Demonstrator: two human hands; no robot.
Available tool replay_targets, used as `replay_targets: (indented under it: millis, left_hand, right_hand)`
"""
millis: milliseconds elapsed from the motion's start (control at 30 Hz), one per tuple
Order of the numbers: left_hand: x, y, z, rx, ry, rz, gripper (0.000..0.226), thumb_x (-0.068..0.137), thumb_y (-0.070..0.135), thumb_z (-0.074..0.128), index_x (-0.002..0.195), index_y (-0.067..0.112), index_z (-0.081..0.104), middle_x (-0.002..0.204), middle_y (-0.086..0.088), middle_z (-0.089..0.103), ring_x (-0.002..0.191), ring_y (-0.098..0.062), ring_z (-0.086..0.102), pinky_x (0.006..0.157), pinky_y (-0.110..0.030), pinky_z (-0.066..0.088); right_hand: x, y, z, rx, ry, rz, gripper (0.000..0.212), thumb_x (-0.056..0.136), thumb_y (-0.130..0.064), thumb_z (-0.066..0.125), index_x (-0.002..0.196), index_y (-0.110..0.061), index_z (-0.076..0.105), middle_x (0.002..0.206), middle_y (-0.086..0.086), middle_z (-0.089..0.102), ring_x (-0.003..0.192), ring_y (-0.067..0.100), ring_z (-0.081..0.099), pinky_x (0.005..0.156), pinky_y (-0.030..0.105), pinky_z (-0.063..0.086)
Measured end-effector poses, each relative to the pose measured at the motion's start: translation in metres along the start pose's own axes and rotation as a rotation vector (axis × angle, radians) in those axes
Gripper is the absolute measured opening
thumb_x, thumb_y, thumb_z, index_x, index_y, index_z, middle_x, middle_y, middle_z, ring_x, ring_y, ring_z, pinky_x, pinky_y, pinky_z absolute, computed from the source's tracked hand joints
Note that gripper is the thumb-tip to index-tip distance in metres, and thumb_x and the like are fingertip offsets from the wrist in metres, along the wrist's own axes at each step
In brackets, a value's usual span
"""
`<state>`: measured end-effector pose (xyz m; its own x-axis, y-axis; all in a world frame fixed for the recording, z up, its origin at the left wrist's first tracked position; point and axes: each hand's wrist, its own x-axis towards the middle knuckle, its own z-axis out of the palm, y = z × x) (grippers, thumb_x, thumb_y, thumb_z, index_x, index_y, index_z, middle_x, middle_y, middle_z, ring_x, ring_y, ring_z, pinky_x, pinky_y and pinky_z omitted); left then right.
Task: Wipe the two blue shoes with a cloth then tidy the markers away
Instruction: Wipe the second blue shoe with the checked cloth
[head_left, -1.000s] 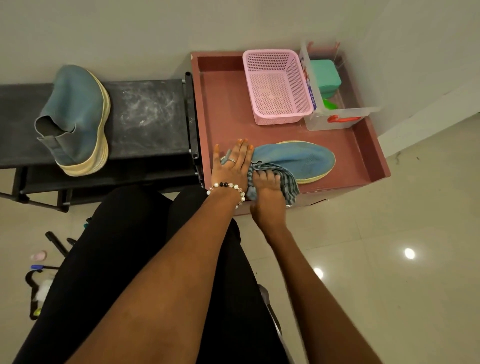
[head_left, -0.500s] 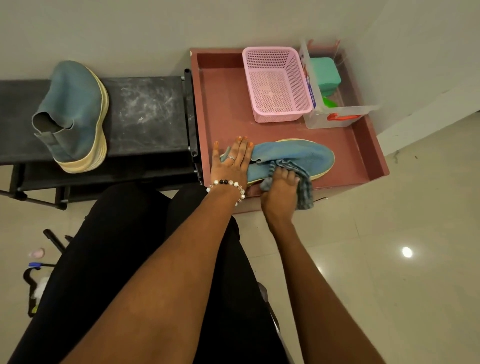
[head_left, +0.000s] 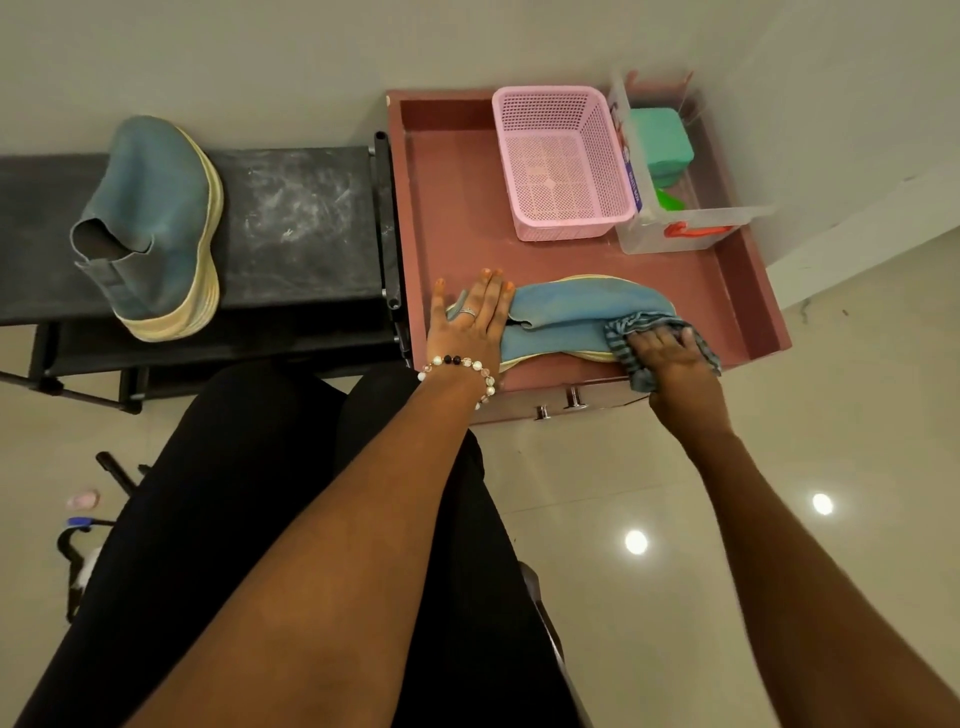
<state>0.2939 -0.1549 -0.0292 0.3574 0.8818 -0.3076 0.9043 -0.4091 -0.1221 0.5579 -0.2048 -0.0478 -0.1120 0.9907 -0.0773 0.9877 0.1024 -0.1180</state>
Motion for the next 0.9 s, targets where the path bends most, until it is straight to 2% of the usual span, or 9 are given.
replay_targets:
  millis: [67, 167, 300, 367, 467, 567, 667, 767, 900]
  left_hand:
    - [0.000, 0.000, 0.000, 0.003, -0.002, -0.003, 0.095, 0.093, 0.051, 0.044, 0.148, 0.008, -0.020, 0.158, -0.008, -0.017, 0.146, -0.021, -0.014, 0.111, -0.062, -0.002]
    - [0.000, 0.000, 0.000, 0.008, -0.014, -0.015, 0.091, 0.094, 0.049, 0.041, 0.148, 0.009, -0.021, 0.158, -0.007, -0.019, 0.146, -0.020, -0.016, 0.112, -0.062, -0.003]
    - [0.000, 0.002, 0.001, 0.001, 0.029, -0.010, 0.065, 0.101, 0.022, 0.023, 0.148, 0.009, -0.020, 0.159, -0.006, -0.017, 0.146, -0.019, -0.015, 0.113, -0.061, -0.001]
    - [0.000, 0.001, 0.001, 0.009, 0.024, -0.008, 0.068, 0.102, 0.026, 0.025, 0.148, 0.009, -0.021, 0.158, -0.006, -0.018, 0.146, -0.019, -0.016, 0.112, -0.061, -0.002]
    - [-0.001, 0.000, 0.000, 0.000, -0.011, 0.000, 0.092, 0.095, 0.050, 0.041, 0.148, 0.008, -0.021, 0.158, -0.006, -0.018, 0.146, -0.020, -0.016, 0.111, -0.061, -0.003]
    - [-0.001, -0.001, 0.000, -0.006, -0.010, 0.012, 0.099, 0.091, 0.054, 0.046, 0.148, 0.008, -0.020, 0.159, -0.007, -0.016, 0.146, -0.020, -0.015, 0.112, -0.062, -0.001]
    - [-0.001, -0.001, -0.001, 0.015, -0.013, 0.013, 0.100, 0.091, 0.055, 0.046, 0.147, 0.007, -0.022, 0.158, -0.008, -0.017, 0.146, -0.021, -0.015, 0.113, -0.062, 0.001]
    - [-0.001, 0.000, -0.001, 0.016, -0.007, 0.009, 0.100, 0.091, 0.054, 0.047, 0.147, 0.007, -0.021, 0.158, -0.008, -0.018, 0.146, -0.021, -0.016, 0.112, -0.062, 0.000]
    - [-0.001, -0.001, -0.002, 0.000, -0.021, -0.002, 0.096, 0.093, 0.051, 0.045, 0.147, 0.007, -0.021, 0.158, -0.008, -0.018, 0.146, -0.021, -0.016, 0.112, -0.062, -0.001]
  right_hand:
    - [0.001, -0.034, 0.006, 0.060, 0.077, 0.164, 0.053, 0.067, -0.005, 0.047, 0.118, 0.006, 0.058, 0.116, 0.028, 0.058, 0.112, 0.044, 0.053, 0.106, 0.054, 0.034]
    - [0.002, -0.105, 0.012, 0.244, 0.103, 0.370, 0.063, 0.068, 0.009, 0.057, 0.131, 0.004, 0.048, 0.131, 0.028, 0.048, 0.125, 0.043, 0.041, 0.107, 0.046, 0.034]
    - [0.007, -0.152, 0.009, 0.430, 0.127, 0.245, 0.060, 0.072, 0.006, 0.056, 0.131, 0.000, 0.051, 0.131, 0.023, 0.051, 0.125, 0.037, 0.046, 0.106, 0.044, 0.038]
    - [0.003, -0.139, 0.002, 0.476, 0.146, 0.083, 0.055, 0.071, 0.001, 0.050, 0.125, 0.001, 0.057, 0.125, 0.023, 0.058, 0.119, 0.037, 0.053, 0.104, 0.047, 0.041]
    - [-0.003, -0.089, -0.004, 0.339, 0.124, -0.182, 0.057, 0.067, -0.015, 0.041, 0.117, 0.002, 0.063, 0.115, 0.021, 0.064, 0.106, 0.035, 0.062, 0.095, 0.044, 0.045]
    - [0.000, -0.023, -0.006, 0.209, 0.043, -0.185, 0.058, 0.067, -0.016, 0.040, 0.118, -0.001, 0.061, 0.115, 0.019, 0.064, 0.107, 0.035, 0.061, 0.100, 0.037, 0.038]
    - [0.007, 0.019, -0.008, 0.053, -0.040, -0.173, 0.054, 0.068, 0.002, 0.059, 0.121, -0.006, 0.059, 0.117, 0.016, 0.062, 0.110, 0.029, 0.051, 0.103, 0.039, 0.031]
    - [0.006, 0.007, 0.001, 0.024, 0.042, -0.041, 0.059, 0.063, 0.010, 0.064, 0.120, -0.002, 0.059, 0.116, 0.021, 0.060, 0.109, 0.037, 0.055, 0.103, 0.044, 0.034]
    - [0.000, -0.077, 0.023, 0.211, 0.201, 0.393, 0.064, 0.059, 0.012, 0.061, 0.123, 0.010, 0.052, 0.124, 0.031, 0.052, 0.118, 0.047, 0.047, 0.101, 0.054, 0.040]
